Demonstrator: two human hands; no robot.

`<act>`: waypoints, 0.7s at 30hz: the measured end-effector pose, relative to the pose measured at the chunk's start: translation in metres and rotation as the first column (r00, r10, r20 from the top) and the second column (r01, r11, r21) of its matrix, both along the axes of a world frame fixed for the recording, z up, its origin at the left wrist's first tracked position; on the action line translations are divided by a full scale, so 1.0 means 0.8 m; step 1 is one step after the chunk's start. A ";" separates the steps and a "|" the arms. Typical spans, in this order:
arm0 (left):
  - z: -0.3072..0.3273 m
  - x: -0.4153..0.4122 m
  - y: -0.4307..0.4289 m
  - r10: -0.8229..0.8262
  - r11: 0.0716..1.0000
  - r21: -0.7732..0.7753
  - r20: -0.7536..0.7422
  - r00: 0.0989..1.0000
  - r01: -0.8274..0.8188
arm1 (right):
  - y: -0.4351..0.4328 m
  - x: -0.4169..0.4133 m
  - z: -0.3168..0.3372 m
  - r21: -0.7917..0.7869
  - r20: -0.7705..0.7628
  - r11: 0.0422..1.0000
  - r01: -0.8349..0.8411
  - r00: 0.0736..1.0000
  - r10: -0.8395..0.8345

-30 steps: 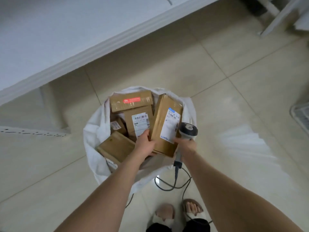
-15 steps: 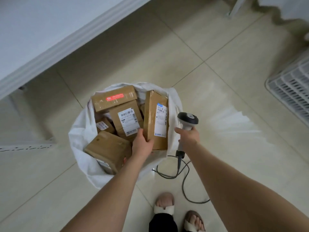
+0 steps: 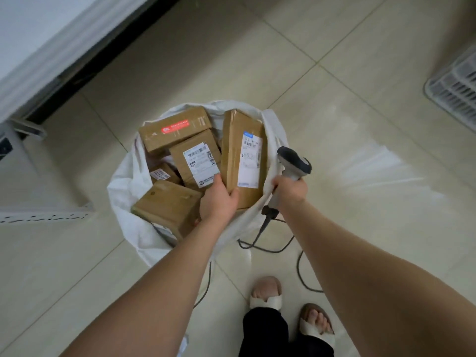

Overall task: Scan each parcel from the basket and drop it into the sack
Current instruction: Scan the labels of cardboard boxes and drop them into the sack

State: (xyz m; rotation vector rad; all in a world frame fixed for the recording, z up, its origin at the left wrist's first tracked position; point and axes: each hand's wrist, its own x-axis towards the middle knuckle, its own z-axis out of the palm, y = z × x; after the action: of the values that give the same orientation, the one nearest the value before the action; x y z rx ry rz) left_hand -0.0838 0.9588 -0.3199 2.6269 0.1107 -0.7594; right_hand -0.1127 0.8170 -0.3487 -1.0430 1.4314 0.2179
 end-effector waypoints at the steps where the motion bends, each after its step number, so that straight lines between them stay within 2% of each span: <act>1: 0.007 -0.007 0.001 -0.060 0.994 0.089 0.019 0.998 0.058 | -0.006 -0.006 0.013 0.025 0.035 0.998 0.061 0.997 -0.062; 3: 0.019 -0.021 0.006 -0.177 0.958 0.234 0.033 0.984 0.164 | -0.022 -0.011 0.040 0.047 0.107 0.983 0.177 0.978 -0.181; 4: 0.023 -0.029 0.009 -0.221 0.943 0.257 0.019 0.975 0.209 | -0.032 -0.012 0.051 0.045 0.129 0.975 0.217 0.967 -0.221; 6: 0.029 -0.041 0.016 -0.321 0.918 0.222 -0.066 0.945 0.327 | -0.044 -0.012 0.070 0.042 0.157 0.970 0.241 0.957 -0.245; 9: 0.035 -0.044 0.021 -0.480 0.828 0.174 -0.273 0.834 0.533 | -0.044 -0.021 0.080 0.061 0.154 0.979 0.195 0.967 -0.202; 13: 0.028 -0.034 -0.001 -0.494 0.711 0.301 -0.429 0.756 0.635 | -0.044 -0.039 0.075 0.118 0.160 0.981 0.155 0.972 -0.173; 15: 0.014 -0.044 -0.027 -0.509 0.667 0.311 -0.473 0.719 0.677 | -0.054 -0.045 0.068 0.100 0.165 0.984 0.147 0.973 -0.162; 18: -0.015 -0.079 -0.062 -0.524 0.607 0.299 -0.546 0.654 0.736 | -0.070 -0.065 0.048 -0.020 0.132 0.995 0.094 0.987 -0.091; 21: -0.029 -0.096 -0.080 -0.535 0.630 0.283 -0.517 0.668 0.723 | -0.090 -0.089 0.034 -0.167 0.028 0.985 0.041 0.999 -0.036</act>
State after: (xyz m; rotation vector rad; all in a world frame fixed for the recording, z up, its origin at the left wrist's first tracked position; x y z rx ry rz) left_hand -0.1605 0.8945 -0.3431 2.9238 -0.6840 -1.6975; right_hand -0.1838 0.7451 -0.3212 -1.1494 1.4649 0.0567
